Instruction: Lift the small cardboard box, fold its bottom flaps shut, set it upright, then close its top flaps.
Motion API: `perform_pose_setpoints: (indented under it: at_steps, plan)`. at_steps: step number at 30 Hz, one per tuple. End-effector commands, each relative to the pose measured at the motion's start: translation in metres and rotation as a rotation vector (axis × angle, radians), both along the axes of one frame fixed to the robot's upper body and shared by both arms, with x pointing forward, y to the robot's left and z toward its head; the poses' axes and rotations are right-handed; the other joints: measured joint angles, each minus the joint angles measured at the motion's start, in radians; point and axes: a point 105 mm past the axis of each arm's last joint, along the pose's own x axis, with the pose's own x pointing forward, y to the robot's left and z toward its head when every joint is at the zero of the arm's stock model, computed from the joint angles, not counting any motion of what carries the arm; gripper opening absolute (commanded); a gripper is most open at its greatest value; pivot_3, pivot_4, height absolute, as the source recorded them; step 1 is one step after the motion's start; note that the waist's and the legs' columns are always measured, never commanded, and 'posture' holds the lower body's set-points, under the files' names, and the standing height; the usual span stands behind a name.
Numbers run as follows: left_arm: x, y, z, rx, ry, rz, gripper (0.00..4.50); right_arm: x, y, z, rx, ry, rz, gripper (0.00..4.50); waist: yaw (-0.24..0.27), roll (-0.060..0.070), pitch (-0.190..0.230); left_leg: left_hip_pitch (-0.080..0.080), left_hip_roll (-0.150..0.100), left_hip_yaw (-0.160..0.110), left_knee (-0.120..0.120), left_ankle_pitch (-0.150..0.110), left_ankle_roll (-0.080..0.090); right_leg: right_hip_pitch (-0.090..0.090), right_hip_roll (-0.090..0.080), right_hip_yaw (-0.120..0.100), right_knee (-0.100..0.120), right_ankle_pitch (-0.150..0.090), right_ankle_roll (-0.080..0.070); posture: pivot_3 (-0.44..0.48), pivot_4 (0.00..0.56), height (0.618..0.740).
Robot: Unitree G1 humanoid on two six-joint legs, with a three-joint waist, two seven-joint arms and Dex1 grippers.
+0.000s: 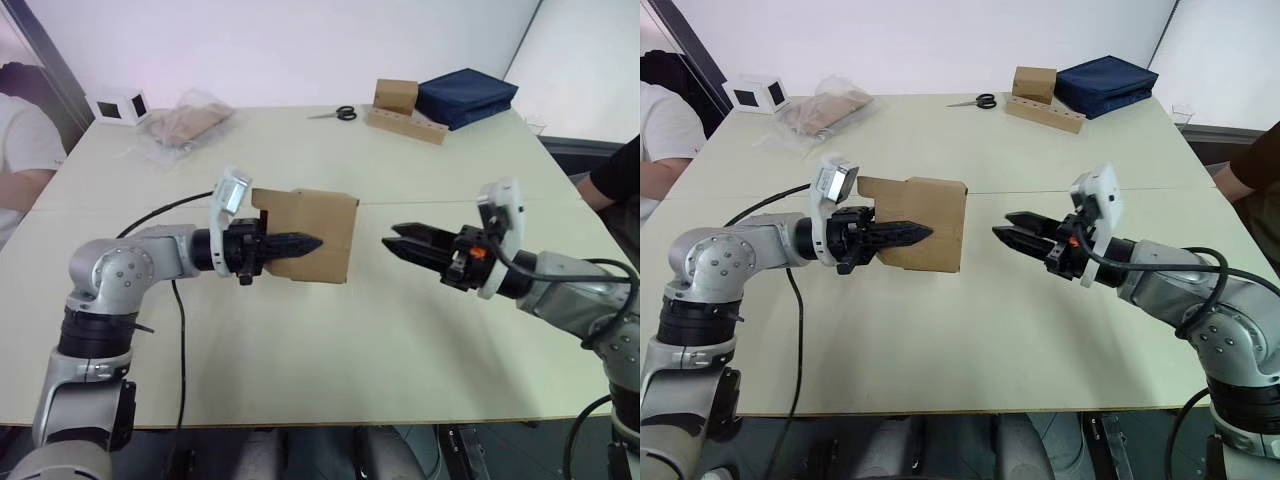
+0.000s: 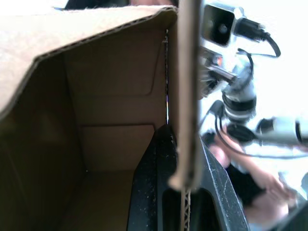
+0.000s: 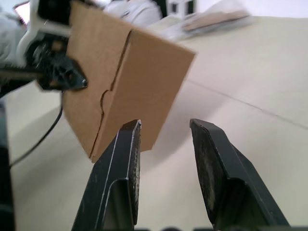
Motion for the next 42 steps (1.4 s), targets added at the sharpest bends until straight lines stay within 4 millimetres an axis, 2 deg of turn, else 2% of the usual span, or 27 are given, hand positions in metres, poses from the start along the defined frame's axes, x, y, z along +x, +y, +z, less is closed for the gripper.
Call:
perform_pose_setpoints:
  at_steps: [1, 6, 12, 20, 27, 30, 32, 37, 42]
  plan:
    - [0.020, 0.004, 0.009, 0.327, -0.329, -0.092, 0.00, -0.012, 0.008, 0.005, -0.082, -0.076, 0.085, 1.64, 0.002, 0.000, 0.000, 0.000, 0.000, 0.000, 0.000, 0.000, 0.000, 0.000, 0.000, 0.000, 0.000, 0.000, 0.000, 0.000, 0.150, 0.740]
    - [0.041, 0.009, 0.005, 0.591, -0.507, -0.225, 0.00, -0.013, 0.008, 0.001, -0.176, -0.133, 0.096, 1.64, -0.001, 0.000, 0.000, 0.000, 0.000, 0.001, -0.001, 0.000, 0.000, 0.001, 0.000, 0.000, -0.003, 0.000, 0.000, 0.000, 0.150, 0.740]
    - [0.042, 0.025, -0.009, 0.877, -0.540, -0.387, 0.00, -0.014, 0.013, -0.005, -0.145, -0.153, 0.077, 1.64, -0.008, -0.001, 0.001, -0.002, 0.000, 0.000, -0.003, 0.000, 0.001, -0.003, 0.001, 0.000, -0.003, 0.000, 0.000, 0.000, 0.150, 0.740]
    - [0.038, 0.028, -0.017, 1.008, -0.485, -0.452, 0.00, -0.013, 0.021, -0.015, -0.114, -0.149, 0.058, 1.64, -0.009, -0.001, 0.001, -0.002, 0.000, 0.000, 0.000, 0.000, 0.001, -0.002, 0.000, 0.000, 0.001, 0.000, 0.000, 0.000, 0.150, 0.740]
    - [0.038, 0.014, -0.026, 1.075, -0.458, -0.383, 0.00, -0.015, 0.026, -0.019, -0.090, -0.143, 0.040, 1.64, -0.006, -0.001, 0.001, -0.002, 0.000, 0.000, 0.000, 0.000, 0.001, -0.002, 0.000, 0.000, 0.000, 0.000, 0.000, 0.000, 0.150, 0.740]
    - [0.043, 0.014, -0.029, 1.142, -0.523, -0.348, 0.00, -0.015, 0.027, -0.019, -0.084, -0.144, 0.039, 1.64, -0.012, -0.001, 0.001, -0.002, 0.000, 0.000, 0.001, 0.000, 0.001, -0.002, 0.001, 0.000, 0.001, 0.000, 0.000, 0.000, 0.150, 0.740]
    - [0.039, 0.008, -0.029, 1.125, -0.513, -0.363, 0.53, -0.015, 0.027, -0.019, -0.081, -0.145, 0.039, 1.58, -0.018, -0.001, 0.001, -0.002, 0.000, -0.001, 0.000, 0.000, 0.001, -0.002, 0.001, 0.000, 0.002, 0.000, 0.000, 0.000, 0.150, 0.740]
    - [0.031, -0.003, -0.024, 1.078, -0.484, -0.368, 2.32, -0.014, 0.028, -0.020, -0.083, -0.143, 0.038, 1.58, -0.025, -0.001, 0.001, -0.002, 0.000, 0.000, 0.001, 0.000, 0.001, -0.002, 0.000, 0.000, 0.002, 0.000, 0.000, 0.000, 0.150, 0.740]
    - [0.029, -0.016, -0.003, 1.004, -0.451, -0.309, 4.03, -0.013, 0.029, -0.022, -0.089, -0.138, 0.041, 1.58, -0.026, -0.001, 0.001, -0.002, 0.000, -0.001, 0.001, 0.000, 0.001, -0.002, 0.000, 0.000, 0.002, 0.000, 0.000, 0.000, 0.150, 0.740]
